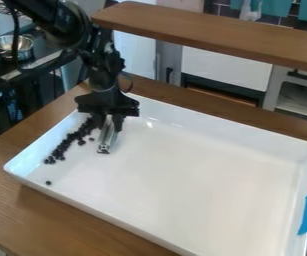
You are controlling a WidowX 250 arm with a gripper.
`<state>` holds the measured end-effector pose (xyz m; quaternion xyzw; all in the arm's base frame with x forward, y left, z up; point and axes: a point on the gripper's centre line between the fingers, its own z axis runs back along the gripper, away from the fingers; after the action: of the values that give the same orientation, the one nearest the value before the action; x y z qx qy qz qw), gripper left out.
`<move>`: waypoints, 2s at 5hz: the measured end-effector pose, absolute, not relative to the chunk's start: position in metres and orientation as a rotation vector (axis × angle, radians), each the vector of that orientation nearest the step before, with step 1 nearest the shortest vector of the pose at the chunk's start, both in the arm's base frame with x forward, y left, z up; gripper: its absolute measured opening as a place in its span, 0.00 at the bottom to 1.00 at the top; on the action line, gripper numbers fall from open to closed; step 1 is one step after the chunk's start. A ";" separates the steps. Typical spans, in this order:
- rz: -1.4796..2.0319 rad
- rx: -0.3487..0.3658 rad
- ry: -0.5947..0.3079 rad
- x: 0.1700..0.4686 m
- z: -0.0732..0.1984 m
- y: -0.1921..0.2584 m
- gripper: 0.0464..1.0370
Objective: Sweep into pile
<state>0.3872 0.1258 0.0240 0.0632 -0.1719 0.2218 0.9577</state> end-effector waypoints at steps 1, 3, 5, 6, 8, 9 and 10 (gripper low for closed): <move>0.421 0.143 -0.354 0.378 0.025 0.130 0.32; 0.313 0.382 -0.399 0.380 0.034 0.146 0.32; 0.288 0.236 -0.328 0.377 0.040 0.124 0.32; 0.269 0.110 -0.317 0.374 0.064 0.094 0.32; 0.156 -0.037 -0.330 0.361 0.081 0.000 0.32; 0.127 -0.071 -0.379 0.356 0.082 -0.052 0.32; 0.126 -0.056 -0.422 0.358 0.080 -0.097 0.32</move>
<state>0.3576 -0.0970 0.0802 -0.0277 -0.2092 0.0625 0.9755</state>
